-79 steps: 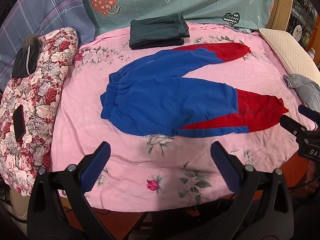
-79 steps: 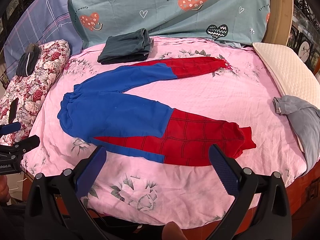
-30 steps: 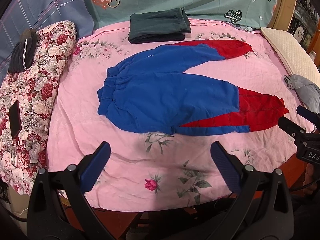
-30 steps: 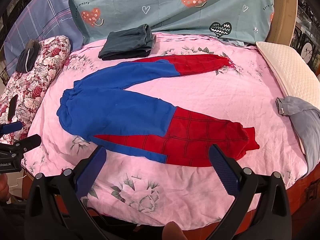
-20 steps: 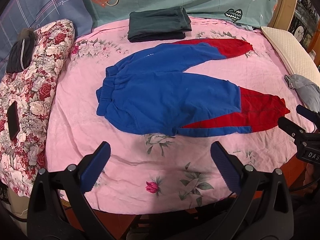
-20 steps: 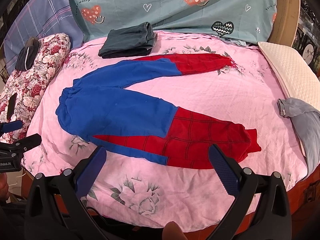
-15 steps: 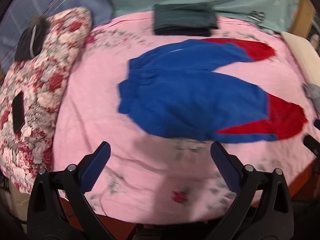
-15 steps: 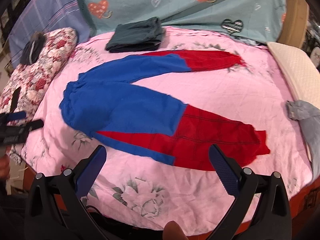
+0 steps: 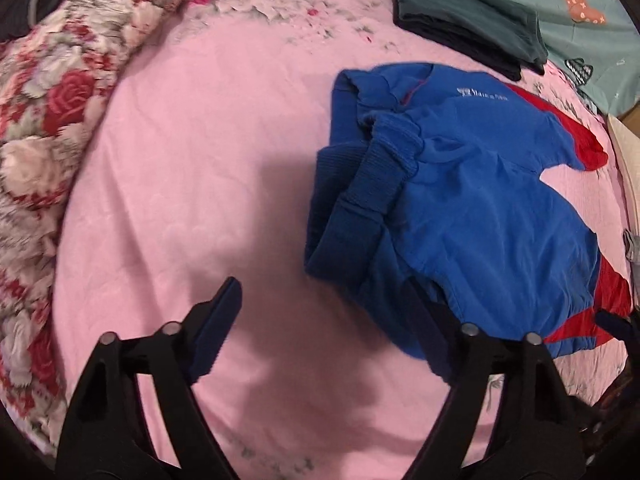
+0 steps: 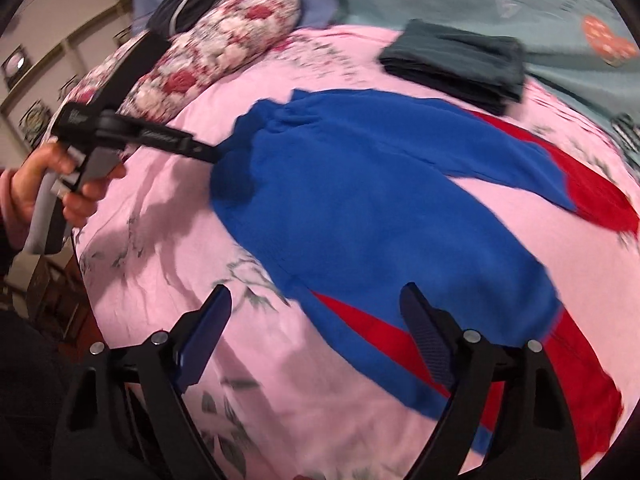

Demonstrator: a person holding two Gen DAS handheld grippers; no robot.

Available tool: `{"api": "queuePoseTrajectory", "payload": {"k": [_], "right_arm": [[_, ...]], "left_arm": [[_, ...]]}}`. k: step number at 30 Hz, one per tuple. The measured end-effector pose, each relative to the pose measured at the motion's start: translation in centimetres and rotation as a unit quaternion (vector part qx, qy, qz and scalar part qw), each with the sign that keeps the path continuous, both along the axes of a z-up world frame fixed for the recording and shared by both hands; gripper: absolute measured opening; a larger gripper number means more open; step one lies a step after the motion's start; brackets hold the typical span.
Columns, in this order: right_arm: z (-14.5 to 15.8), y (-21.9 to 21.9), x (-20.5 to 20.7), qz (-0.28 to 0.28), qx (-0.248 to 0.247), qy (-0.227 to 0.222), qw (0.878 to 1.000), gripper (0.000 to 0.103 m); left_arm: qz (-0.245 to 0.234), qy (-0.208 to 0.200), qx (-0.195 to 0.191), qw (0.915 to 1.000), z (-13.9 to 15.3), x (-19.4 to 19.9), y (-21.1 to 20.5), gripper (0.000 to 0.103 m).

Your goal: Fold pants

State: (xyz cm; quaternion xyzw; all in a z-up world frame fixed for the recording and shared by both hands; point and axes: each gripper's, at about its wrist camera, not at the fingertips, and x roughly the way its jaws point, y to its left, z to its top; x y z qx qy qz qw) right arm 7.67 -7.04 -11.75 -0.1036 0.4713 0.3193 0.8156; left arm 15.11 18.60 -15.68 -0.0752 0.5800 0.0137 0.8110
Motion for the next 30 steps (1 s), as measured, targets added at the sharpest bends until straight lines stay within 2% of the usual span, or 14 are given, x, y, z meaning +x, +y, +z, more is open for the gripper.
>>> {"api": "queuePoseTrajectory", "payload": {"k": [2,3,4,6,9,11,13,18,22,23,25,26,28,30], "right_arm": [[-1.5,2.1,0.8,0.035,-0.015,0.006,0.999,0.087],[-2.1,3.0,1.0,0.047,-0.022,0.005,0.999,0.08],[-3.0,4.1,1.6,0.056,-0.036,0.005,0.998,0.076],[-4.1,4.7,2.4,0.057,-0.055,0.012,0.997,0.044],[-4.8,5.0,3.4,0.036,-0.067,0.018,0.997,0.013],[-3.9,4.6,3.3,0.022,-0.065,0.017,0.997,0.01],[-2.2,4.6,2.3,0.027,-0.061,0.009,0.998,0.009],[0.4,4.5,-1.4,0.069,-0.051,0.03,0.996,0.009],[-2.0,4.6,-2.0,0.052,-0.063,0.066,0.994,0.014],[-2.5,4.5,-1.7,0.041,-0.065,0.084,0.994,0.015],[-2.0,3.8,-1.5,0.02,-0.054,0.093,0.994,0.032],[-1.0,2.9,-1.6,0.004,-0.045,0.08,0.996,0.051],[1.3,-0.6,-2.1,-0.055,-0.042,0.032,0.997,0.054],[2.4,-6.0,-1.8,-0.143,-0.061,0.014,0.988,0.054]], "left_arm": [[-0.007,0.012,-0.012,0.9998,-1.3,1.0,0.2,0.065],[-0.01,0.016,-0.023,0.9996,-1.7,1.3,0.2,0.056],[-0.014,0.017,-0.033,0.9992,-2.1,1.6,0.2,0.055],[-0.03,0.006,-0.038,0.9988,-2.1,1.9,-0.2,0.043],[-0.046,0.0,-0.042,0.998,-1.9,2.1,-0.4,0.035],[-0.057,-0.011,-0.051,0.997,-1.1,1.6,-0.2,0.026],[-0.067,-0.021,-0.07,0.9951,0.3,0.5,0.3,0.013],[-0.065,-0.024,-0.087,0.9938,1.5,-3.0,1.9,0.012],[-0.067,-0.001,-0.076,0.9948,-0.4,-3.5,1.5,0.014],[-0.065,-0.001,-0.076,0.995,-0.3,-3.2,1.3,0.021],[-0.053,0.002,-0.068,0.9963,-0.2,-2.5,1.0,0.05],[-0.045,-0.004,-0.046,0.9979,-0.2,-2.5,1.1,0.055],[-0.047,-0.024,-0.011,0.9985,0.3,-2.5,1.0,0.055],[-0.039,-0.036,0.002,0.9986,0.9,-2.7,1.6,0.055]]}}
